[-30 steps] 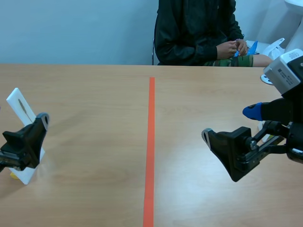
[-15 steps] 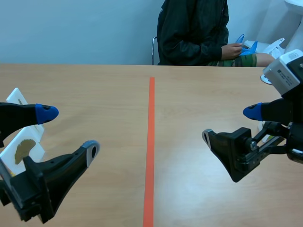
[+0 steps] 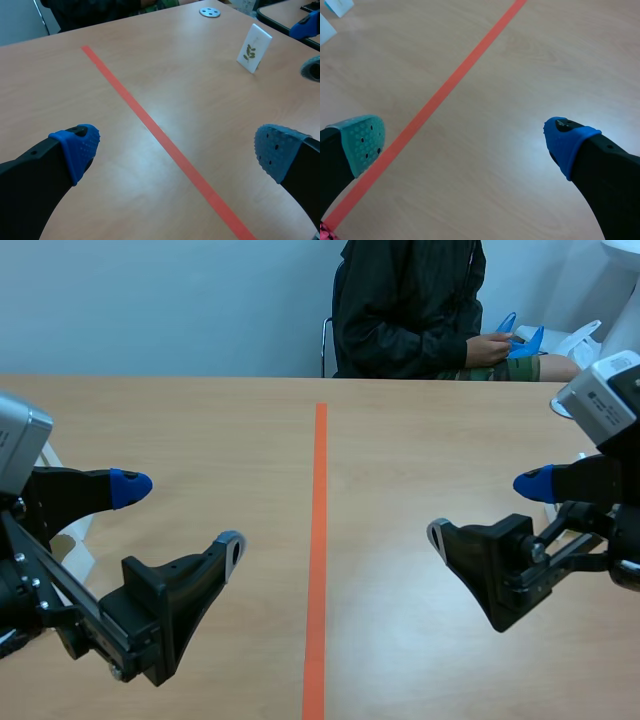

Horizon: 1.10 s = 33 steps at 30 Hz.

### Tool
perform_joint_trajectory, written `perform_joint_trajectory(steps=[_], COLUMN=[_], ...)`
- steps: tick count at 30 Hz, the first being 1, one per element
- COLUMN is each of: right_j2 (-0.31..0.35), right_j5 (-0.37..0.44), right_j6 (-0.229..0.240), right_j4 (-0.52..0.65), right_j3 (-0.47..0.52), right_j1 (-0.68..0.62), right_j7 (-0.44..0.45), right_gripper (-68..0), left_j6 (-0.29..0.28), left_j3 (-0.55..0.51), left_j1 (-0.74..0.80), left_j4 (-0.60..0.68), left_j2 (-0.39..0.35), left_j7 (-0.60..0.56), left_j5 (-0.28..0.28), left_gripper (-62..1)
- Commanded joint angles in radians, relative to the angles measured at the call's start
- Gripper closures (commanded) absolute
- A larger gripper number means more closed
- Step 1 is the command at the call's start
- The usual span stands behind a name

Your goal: Sort the leaf by its shape. The table is split by an orange tape line. A compound leaf with several leaflets goes to the left side, a simple leaf with one blade goes to the right side. Return to the home posture when a red brick is placed on the table.

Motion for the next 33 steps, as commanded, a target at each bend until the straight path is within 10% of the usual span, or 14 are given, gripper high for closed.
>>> perform_joint_trajectory(steps=[1,33], right_j2=[0.011,0.011], right_j5=[0.015,0.011], right_j6=[0.001,0.003], right_j4=[0.038,0.06], right_j3=[0.029,0.053], right_j1=[-0.018,-0.068], right_j7=[0.008,0.062], right_gripper=[-67.9,-67.9], left_j6=[-0.004,-0.004], left_j3=[-0.003,-0.003], left_j1=[0.005,0.006], left_j4=[0.007,0.007], left_j2=[0.005,0.004], left_j7=[-0.012,0.061], left_j5=[-0.006,-0.018], left_gripper=[-62.3,-62.3])
